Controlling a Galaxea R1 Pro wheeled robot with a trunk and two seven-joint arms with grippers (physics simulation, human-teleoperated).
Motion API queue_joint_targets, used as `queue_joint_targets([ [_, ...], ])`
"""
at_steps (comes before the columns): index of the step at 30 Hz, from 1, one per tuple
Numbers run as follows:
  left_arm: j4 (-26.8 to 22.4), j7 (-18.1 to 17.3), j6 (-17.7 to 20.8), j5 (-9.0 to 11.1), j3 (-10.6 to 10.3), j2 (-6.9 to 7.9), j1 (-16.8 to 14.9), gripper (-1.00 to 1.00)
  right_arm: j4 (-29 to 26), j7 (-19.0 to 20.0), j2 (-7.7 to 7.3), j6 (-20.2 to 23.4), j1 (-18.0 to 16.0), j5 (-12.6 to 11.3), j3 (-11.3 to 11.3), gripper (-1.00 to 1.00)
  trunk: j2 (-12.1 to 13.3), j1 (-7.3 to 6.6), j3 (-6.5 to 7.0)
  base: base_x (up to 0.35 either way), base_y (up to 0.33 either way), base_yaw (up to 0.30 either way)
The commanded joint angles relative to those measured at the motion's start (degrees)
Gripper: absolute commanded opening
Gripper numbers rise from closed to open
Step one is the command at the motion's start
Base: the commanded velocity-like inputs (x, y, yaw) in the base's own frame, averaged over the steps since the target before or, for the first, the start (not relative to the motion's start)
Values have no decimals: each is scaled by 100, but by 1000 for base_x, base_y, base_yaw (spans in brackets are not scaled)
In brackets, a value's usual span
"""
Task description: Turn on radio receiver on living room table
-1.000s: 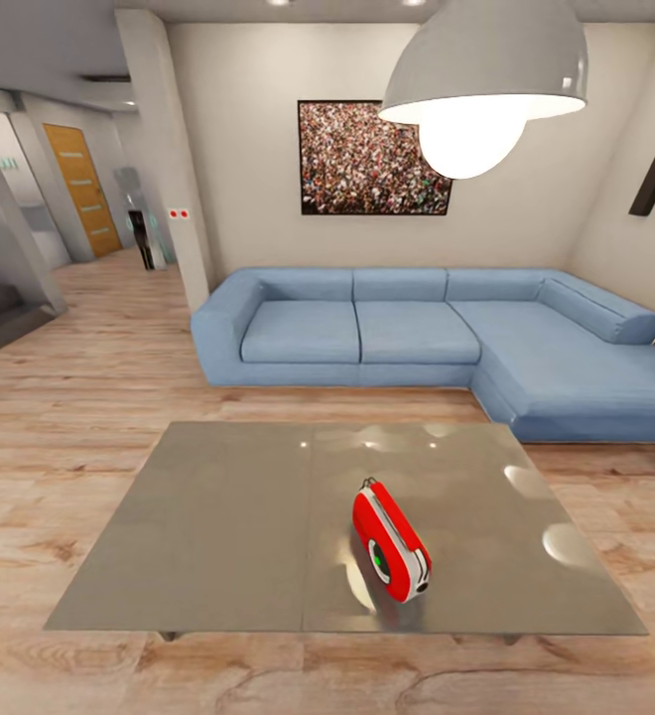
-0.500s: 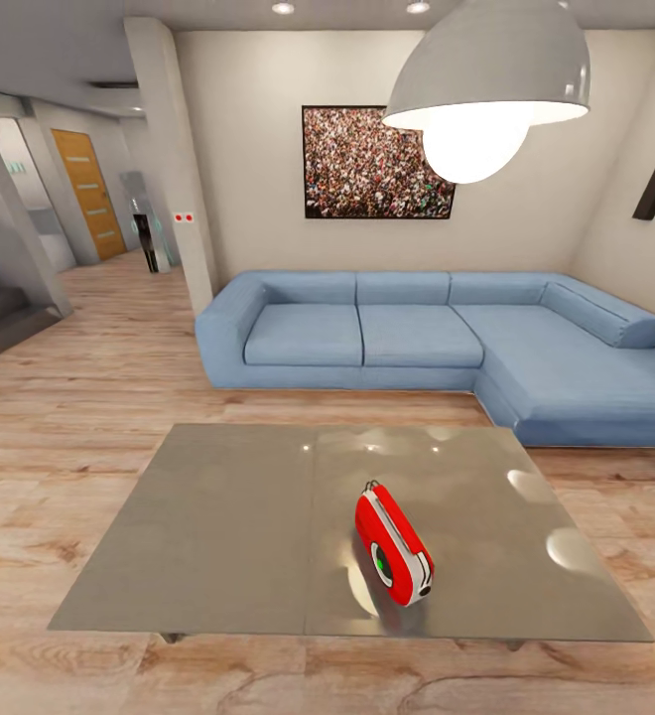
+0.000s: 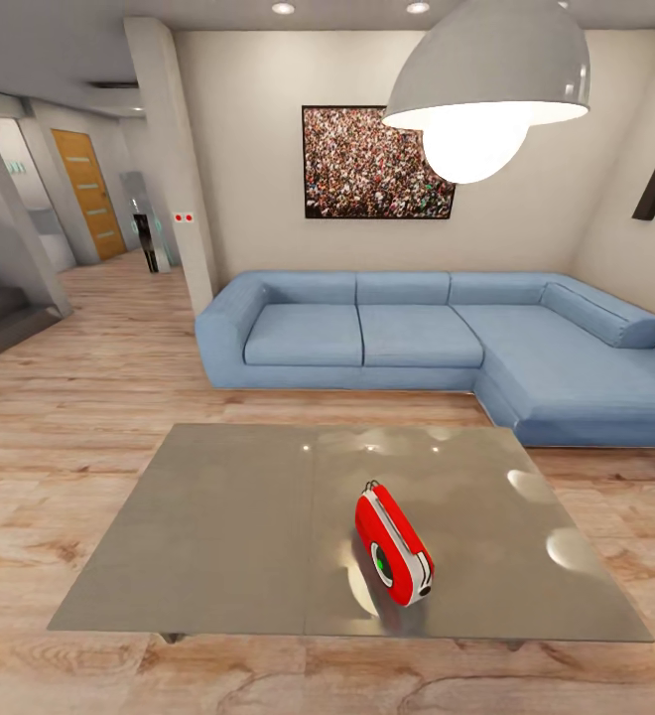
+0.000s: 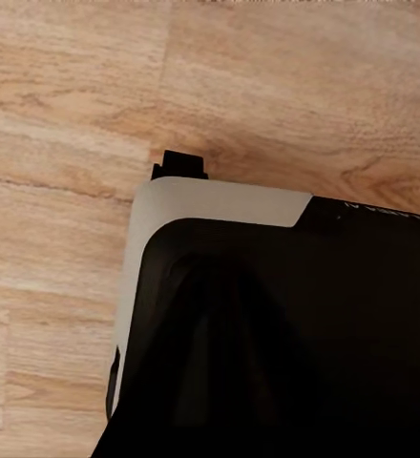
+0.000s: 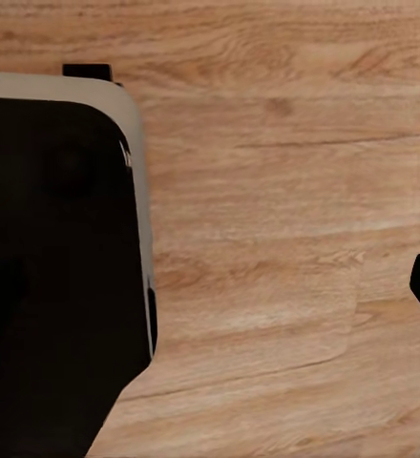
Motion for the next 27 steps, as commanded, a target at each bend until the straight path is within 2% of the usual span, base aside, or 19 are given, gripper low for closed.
queue_joint_targets([
  [1,0,1,-12,-2,1,0,0,-100,0,124,-17,15,0,8,3,100,0,0,0,0,0,0],
  [6,-34,3,-46,-27,8,6,0,-100,0,240,-32,-15,0,9,2,100,0,0,0,0,0,0],
  [27,-44,1,-53,-15,19,0,0,-100,0,253,-33,-31,0,26,16,100,0,0,0,0,0,0],
])
